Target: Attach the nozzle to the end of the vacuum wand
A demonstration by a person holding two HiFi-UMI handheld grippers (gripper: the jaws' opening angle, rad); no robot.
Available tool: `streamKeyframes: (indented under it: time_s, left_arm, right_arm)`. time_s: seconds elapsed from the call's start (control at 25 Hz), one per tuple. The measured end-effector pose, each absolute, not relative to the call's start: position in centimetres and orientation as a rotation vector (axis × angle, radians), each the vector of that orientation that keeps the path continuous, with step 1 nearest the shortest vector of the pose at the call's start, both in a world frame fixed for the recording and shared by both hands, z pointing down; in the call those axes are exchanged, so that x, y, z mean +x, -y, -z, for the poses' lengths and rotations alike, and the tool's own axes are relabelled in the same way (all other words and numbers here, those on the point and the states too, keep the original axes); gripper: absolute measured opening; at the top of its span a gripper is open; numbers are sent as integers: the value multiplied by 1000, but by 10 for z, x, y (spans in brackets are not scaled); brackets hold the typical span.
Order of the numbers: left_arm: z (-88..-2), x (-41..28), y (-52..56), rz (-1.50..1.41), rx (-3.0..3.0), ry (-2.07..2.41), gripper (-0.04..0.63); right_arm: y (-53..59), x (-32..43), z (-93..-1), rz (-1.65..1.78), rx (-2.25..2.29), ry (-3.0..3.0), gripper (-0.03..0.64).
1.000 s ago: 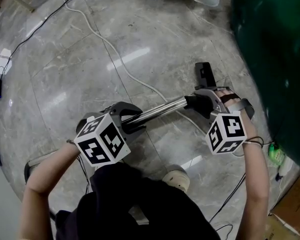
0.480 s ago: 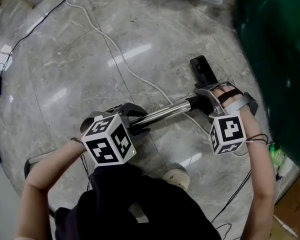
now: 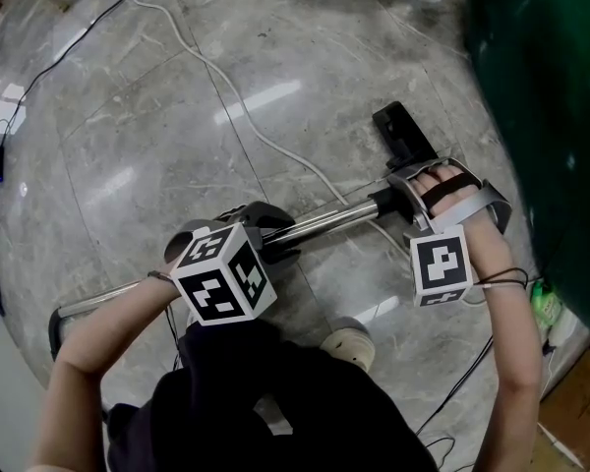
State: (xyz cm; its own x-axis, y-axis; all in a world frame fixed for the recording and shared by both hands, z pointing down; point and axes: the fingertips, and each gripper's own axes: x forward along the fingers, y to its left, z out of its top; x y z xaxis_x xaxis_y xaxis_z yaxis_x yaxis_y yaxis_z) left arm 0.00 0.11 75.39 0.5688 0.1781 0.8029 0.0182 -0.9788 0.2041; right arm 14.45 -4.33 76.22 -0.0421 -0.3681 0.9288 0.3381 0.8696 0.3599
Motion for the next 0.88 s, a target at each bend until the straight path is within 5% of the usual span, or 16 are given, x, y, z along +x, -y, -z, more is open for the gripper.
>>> streamKeyframes:
  time_s: [0.88]
  left_arm:
    - [-772, 1, 1, -1389, 2593, -113, 163]
  right_arm:
    - [42, 137, -774, 570, 48, 1534, 201]
